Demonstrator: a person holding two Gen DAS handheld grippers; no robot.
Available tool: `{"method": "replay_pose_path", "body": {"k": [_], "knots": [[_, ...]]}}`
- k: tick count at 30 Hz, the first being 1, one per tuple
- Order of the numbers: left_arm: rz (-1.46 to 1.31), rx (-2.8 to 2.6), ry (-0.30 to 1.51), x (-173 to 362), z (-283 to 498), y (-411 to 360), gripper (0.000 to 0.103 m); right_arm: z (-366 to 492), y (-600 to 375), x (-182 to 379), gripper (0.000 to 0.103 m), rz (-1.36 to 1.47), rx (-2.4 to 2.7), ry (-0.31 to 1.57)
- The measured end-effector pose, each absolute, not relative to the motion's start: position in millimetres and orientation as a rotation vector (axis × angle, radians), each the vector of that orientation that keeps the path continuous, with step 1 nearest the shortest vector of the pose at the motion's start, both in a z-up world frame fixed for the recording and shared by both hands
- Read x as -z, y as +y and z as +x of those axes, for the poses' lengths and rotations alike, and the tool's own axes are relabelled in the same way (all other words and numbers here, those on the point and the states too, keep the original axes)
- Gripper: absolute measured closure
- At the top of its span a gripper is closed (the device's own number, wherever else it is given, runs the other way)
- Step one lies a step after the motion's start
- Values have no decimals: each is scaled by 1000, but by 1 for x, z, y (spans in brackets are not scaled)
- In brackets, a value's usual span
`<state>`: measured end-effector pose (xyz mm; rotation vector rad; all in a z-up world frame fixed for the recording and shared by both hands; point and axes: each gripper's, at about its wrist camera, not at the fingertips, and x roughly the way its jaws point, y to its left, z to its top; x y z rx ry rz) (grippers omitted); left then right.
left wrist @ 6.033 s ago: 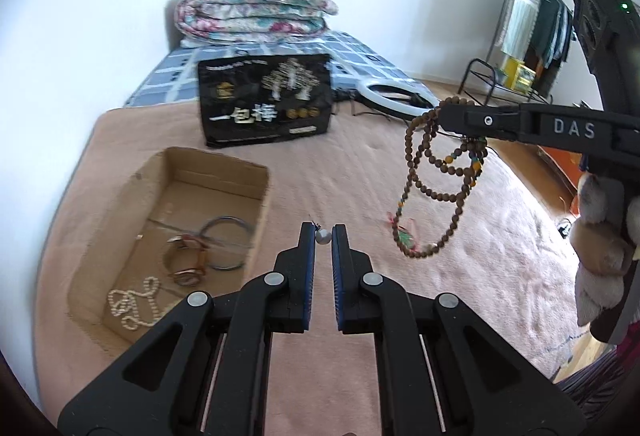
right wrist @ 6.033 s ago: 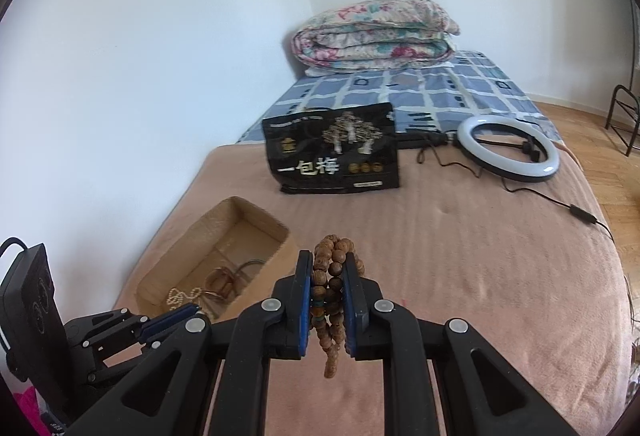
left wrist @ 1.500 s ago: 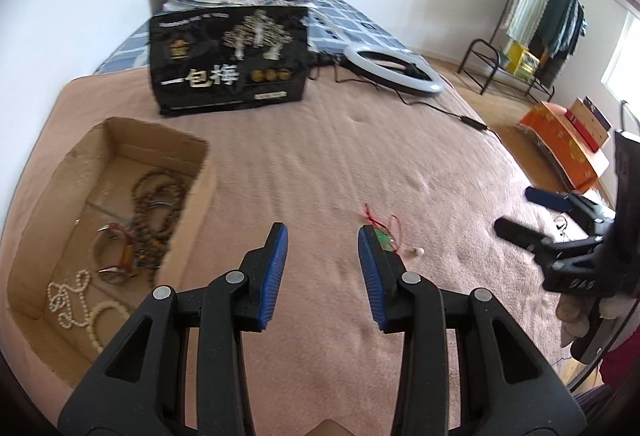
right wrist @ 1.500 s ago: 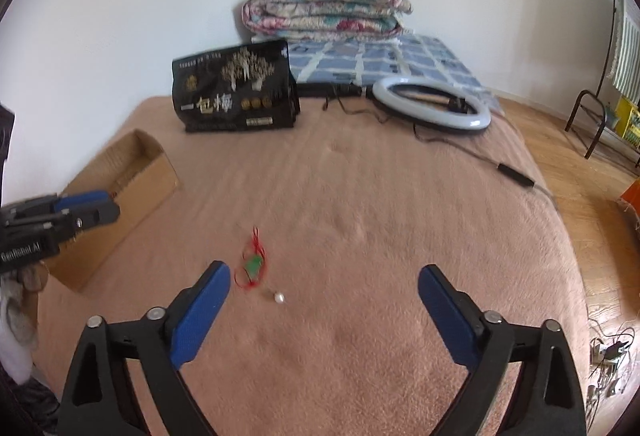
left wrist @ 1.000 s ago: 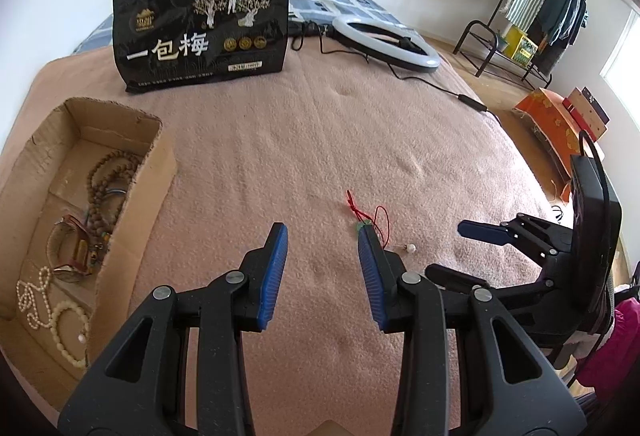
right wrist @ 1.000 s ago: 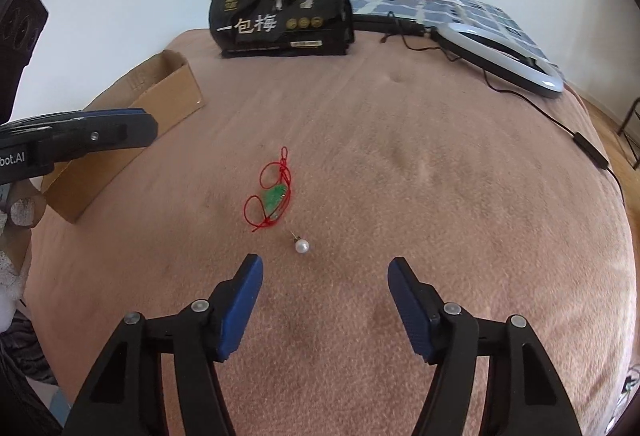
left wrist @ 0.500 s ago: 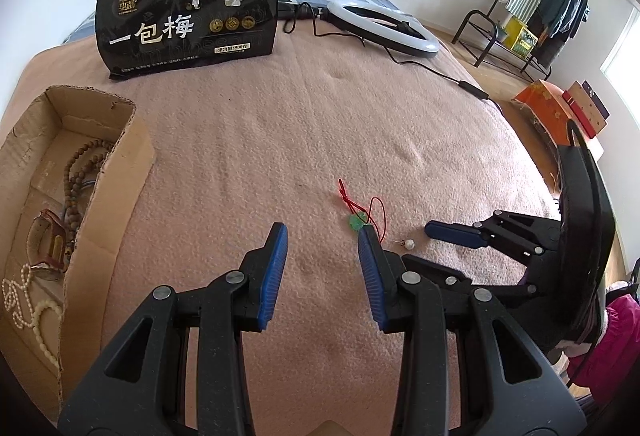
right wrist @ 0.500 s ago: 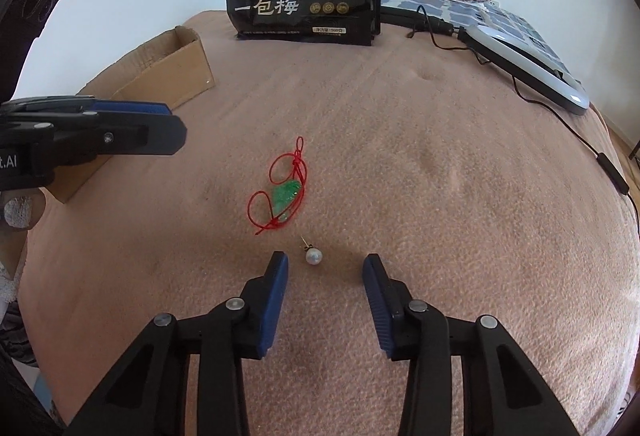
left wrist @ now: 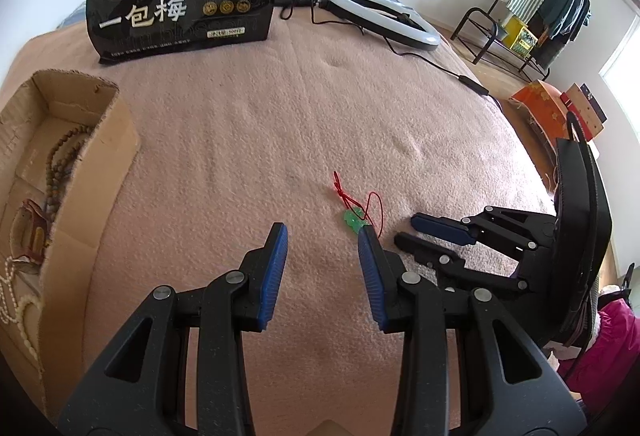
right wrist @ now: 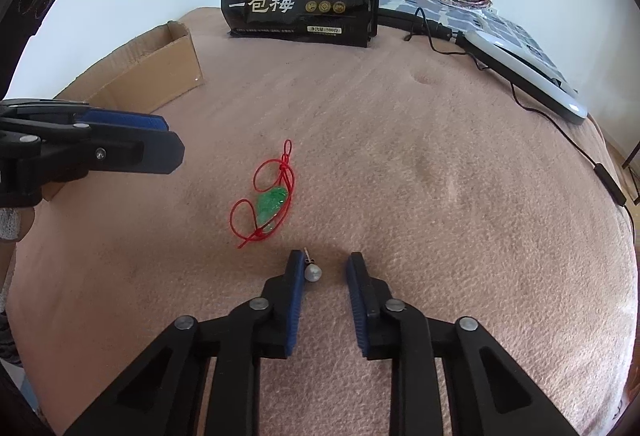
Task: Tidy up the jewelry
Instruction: 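Close the right gripper on the pearl while the left gripper grasps the jade pendant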
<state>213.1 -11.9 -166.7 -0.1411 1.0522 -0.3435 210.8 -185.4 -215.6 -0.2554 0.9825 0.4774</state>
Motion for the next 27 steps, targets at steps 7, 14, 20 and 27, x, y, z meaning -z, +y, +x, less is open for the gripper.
{"method": "replay_pose_path", "body": {"k": [7,14,20,27], "knots": [[-173,340,1100,181,219,-21,66,213,-190,215,98,-266,-448,981],[-199,339,1117,191,227,-32,67,217,-202,214,98,-267,-399,980],[-173,342,1128,200,231,-50,67,218,-219,214,98,-247,-376,987],[-58,326,1111,207,230,-72,67,219,-224,215,98,-224,-380,990]]}}
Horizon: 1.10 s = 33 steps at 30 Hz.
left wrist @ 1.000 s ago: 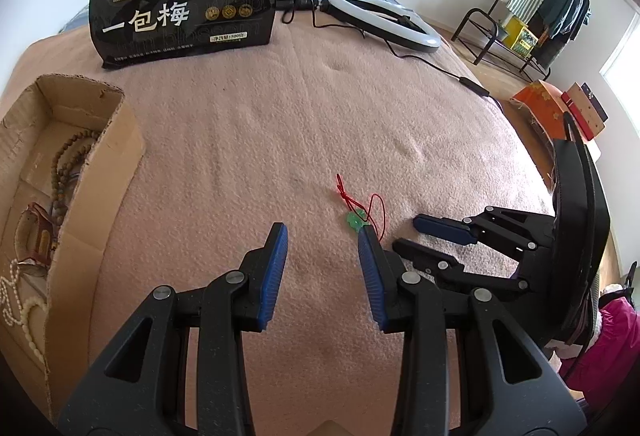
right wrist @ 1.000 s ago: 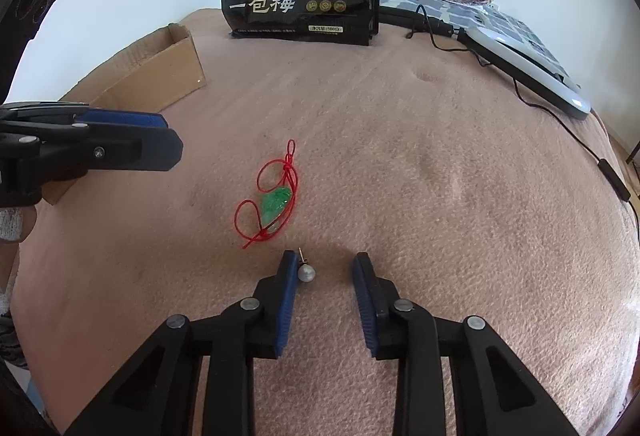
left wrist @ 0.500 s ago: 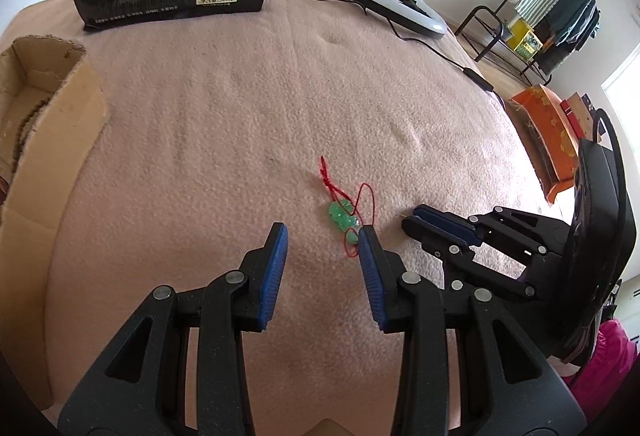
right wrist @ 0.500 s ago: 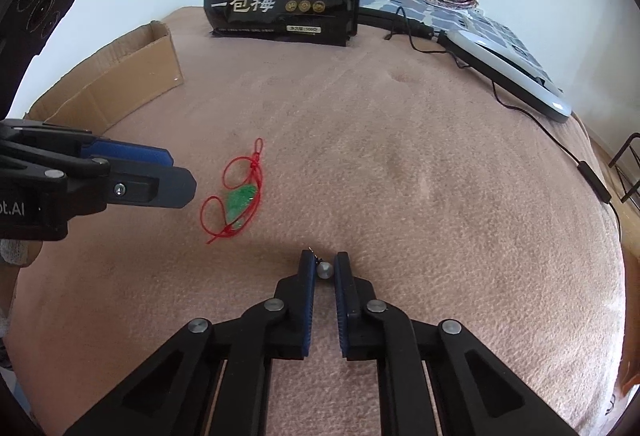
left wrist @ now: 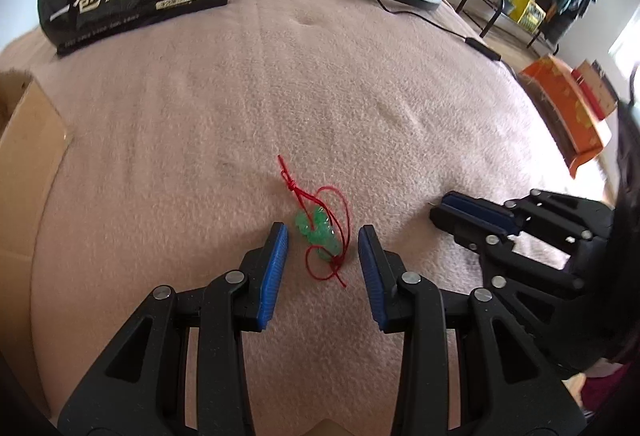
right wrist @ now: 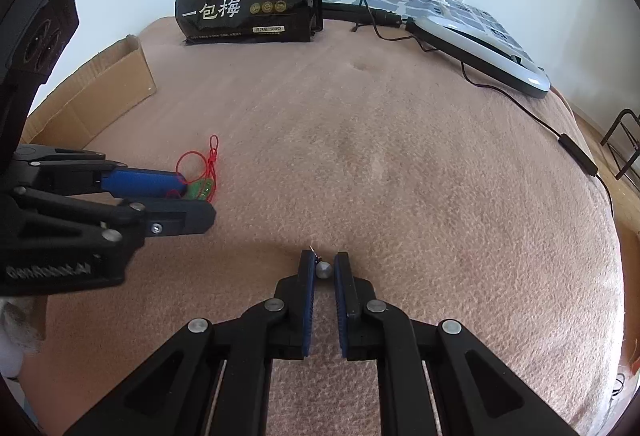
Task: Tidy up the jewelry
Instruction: 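Close the right gripper on the pearl while the left gripper grasps the jade pendant, then carry the jade pendant and pearl in both grippers over the box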
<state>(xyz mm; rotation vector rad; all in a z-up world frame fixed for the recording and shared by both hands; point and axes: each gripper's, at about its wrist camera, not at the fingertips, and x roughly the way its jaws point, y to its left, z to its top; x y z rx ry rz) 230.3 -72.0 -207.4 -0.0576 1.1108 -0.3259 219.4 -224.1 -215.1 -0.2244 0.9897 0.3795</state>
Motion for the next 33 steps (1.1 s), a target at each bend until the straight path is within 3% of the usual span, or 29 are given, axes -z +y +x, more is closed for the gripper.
{"method": "replay_pose_path", "body": {"k": [6,11,12,33], "knots": [[34,315,1075,210,227,-81,67,220,-225,215,98,-224,-378,991],[89,329,1053,208,221,-83,82,220,-224,215,98,-227,-373,992],[93,332,1052,208,221,-82,89,219,-224,215,98,-226,-372,992],[47,346,996,180,212,-71,89,206,-229,201,97,-209,-342,989]]}}
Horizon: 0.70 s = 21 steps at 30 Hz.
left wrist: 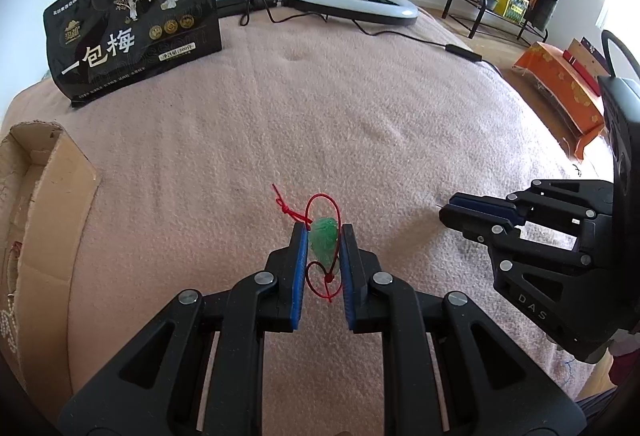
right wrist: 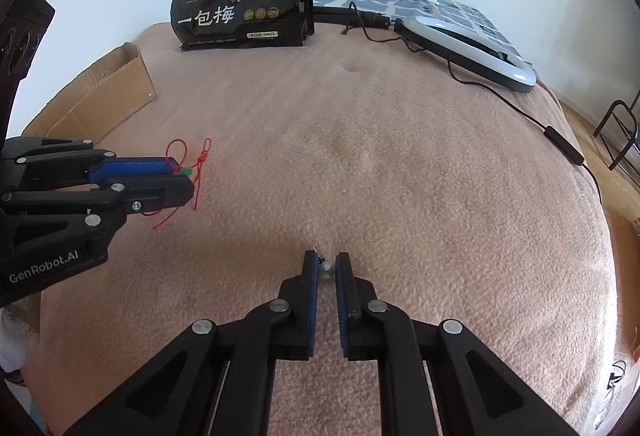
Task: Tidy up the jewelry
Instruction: 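Carry the jade pendant and pearl in both grippers over the box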
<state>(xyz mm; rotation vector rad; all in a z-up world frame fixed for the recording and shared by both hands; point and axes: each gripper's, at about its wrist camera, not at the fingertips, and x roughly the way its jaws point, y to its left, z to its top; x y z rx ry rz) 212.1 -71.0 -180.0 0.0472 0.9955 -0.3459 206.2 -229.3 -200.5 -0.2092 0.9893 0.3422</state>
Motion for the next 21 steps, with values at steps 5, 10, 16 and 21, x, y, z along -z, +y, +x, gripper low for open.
{"method": "replay_pose_path", "body": {"k": [5,10,16,21], "knots": [[34,346,967,167,206,-64,89,201,-227,187,97,-210,-331,971],[4,345,944,153,200,-52,89,194,-217,169,97,-217,-330,937],[-25,317,901,133,192,-31,89,187,-201,148,97,-218,-332,902],[-57,300,870,119,185,-11,89,180,-179,131,97,-229,-353,864]]}}
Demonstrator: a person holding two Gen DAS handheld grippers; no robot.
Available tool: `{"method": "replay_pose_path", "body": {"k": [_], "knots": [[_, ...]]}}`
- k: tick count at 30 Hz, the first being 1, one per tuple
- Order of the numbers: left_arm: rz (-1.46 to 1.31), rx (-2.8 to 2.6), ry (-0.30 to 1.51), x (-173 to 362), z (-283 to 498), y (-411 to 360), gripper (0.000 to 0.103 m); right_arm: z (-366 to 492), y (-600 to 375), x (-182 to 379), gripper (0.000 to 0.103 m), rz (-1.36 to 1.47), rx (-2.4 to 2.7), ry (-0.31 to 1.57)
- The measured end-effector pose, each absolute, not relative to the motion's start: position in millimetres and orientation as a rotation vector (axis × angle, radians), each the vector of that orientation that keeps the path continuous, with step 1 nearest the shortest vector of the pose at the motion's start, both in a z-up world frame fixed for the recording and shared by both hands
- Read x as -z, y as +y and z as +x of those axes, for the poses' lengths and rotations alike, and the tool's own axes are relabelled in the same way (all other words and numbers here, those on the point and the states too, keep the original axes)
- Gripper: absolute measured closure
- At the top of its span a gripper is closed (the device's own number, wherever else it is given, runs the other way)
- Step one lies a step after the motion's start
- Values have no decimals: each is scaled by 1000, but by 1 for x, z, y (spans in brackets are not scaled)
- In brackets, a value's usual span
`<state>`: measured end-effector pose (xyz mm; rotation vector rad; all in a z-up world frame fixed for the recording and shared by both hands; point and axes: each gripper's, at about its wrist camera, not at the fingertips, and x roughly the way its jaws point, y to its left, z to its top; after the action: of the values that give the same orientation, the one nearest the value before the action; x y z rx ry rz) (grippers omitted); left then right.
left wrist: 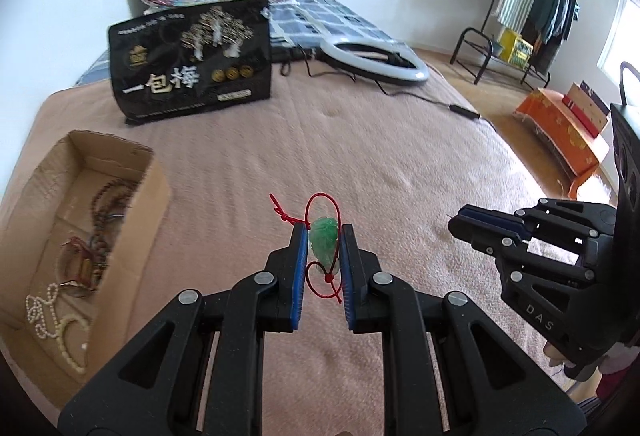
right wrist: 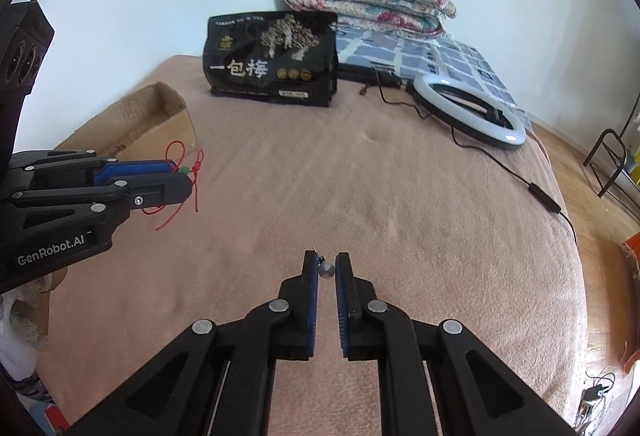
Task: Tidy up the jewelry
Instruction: 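Carry the jade pendant and pearl in both grippers over the box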
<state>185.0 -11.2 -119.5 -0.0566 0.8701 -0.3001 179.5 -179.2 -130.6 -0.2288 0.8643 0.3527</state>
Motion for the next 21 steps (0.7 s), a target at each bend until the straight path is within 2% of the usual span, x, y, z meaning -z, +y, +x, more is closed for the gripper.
{"method": "replay_pose_path", "body": {"k": [21], "knots": [[-157,126,774,82,158,108,89,169,-68,83,97,-230,-480,737]]}}
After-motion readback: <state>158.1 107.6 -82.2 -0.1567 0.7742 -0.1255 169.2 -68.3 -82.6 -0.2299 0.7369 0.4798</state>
